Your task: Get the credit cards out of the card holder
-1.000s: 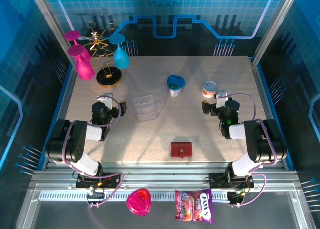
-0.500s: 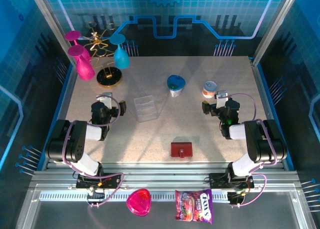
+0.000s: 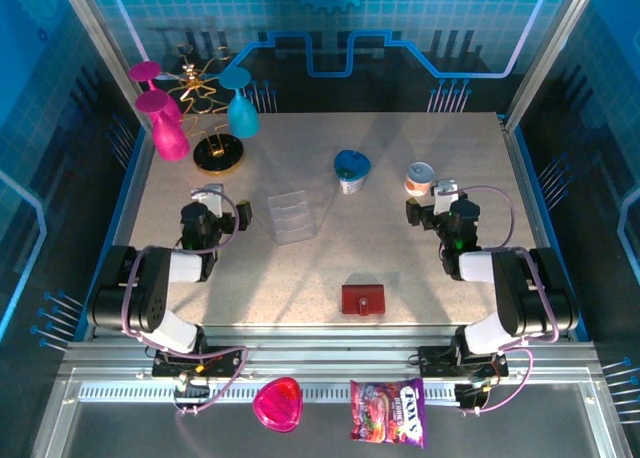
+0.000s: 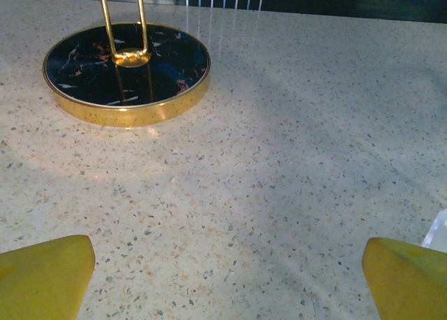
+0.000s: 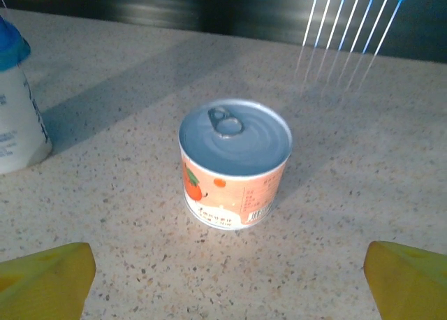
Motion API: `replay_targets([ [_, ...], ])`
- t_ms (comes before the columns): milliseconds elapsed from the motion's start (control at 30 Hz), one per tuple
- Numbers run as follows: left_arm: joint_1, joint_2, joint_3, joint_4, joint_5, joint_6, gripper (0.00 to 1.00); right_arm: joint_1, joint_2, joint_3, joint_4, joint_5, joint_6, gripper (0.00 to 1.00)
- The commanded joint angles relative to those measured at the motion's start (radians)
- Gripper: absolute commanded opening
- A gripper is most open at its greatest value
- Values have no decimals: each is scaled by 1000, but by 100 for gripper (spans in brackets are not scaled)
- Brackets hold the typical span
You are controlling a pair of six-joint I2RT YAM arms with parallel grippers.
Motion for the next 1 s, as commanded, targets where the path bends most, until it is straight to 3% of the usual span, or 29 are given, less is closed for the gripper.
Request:
replay_targets([
  [0,9,-66,50,-98,-23,-15,99,24,-64,2,-52,58,10,100],
  [133,1,-123,99,-245,-43,-21,99,52,-137,20,-134,89,-12,100],
  [300,-23,-195,190,-484,-150,-60,99,84,-231,85,-342,92,10,100],
  [500,-33,-251,269,-744,-184,-235,99,163,-304,149,-544,81,9,99],
  [833,-45,-200,388,-1075,8,-506,92,243,-384,253,-821,74,115,95],
  [967,-89,-166,415,-1097,81,-562,92,244,-366,298,-915,97,208,93],
])
